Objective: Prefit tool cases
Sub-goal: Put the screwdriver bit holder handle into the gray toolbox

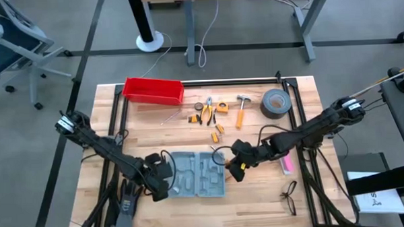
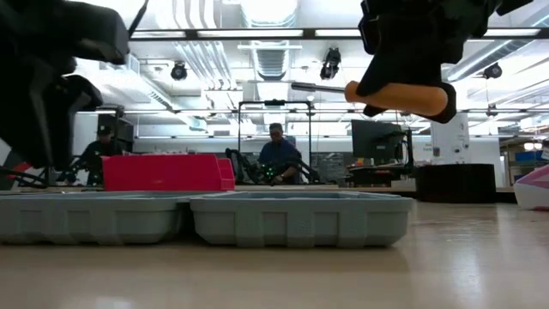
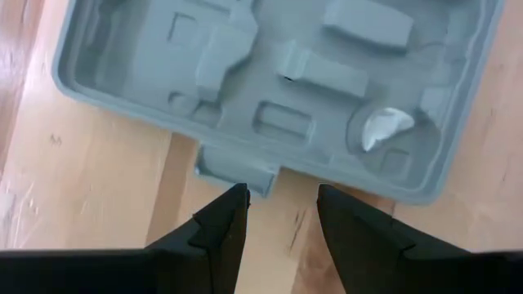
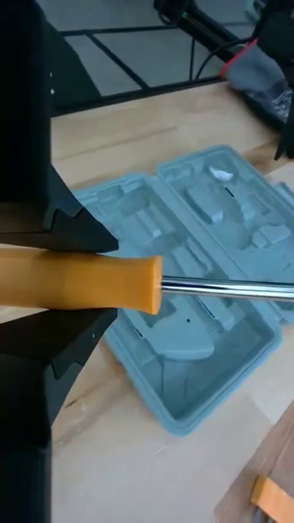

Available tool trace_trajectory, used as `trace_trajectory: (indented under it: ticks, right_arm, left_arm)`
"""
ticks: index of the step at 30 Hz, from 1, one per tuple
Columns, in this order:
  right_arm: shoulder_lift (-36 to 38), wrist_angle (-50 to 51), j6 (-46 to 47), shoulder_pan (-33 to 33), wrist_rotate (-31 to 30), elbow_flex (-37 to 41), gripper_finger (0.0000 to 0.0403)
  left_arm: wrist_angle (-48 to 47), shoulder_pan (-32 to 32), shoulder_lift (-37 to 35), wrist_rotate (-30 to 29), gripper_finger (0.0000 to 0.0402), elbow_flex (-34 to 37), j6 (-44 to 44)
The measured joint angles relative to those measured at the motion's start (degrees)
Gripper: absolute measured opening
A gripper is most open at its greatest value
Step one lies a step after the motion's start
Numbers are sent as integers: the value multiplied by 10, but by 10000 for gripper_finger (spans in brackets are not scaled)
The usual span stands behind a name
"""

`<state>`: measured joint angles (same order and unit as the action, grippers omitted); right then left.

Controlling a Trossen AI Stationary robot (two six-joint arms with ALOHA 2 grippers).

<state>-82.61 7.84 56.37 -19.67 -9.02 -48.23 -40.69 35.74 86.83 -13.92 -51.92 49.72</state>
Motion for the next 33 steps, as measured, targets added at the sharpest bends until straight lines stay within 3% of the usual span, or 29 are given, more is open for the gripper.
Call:
trace_trajectory:
  ticks: [8,21,33]
  right_arm:
    - [-9,-13,36,-30,-31,0,77]
    - [-113,-134,89,-43,-11,0,80]
    - [-113,-135,122,-68,-16,0,84]
  left_arm:
    - [15,8,0,-16,158,38,36]
    - [103,8,0,-26,158,83,43]
    - [178,10,1,-31,158,83,33]
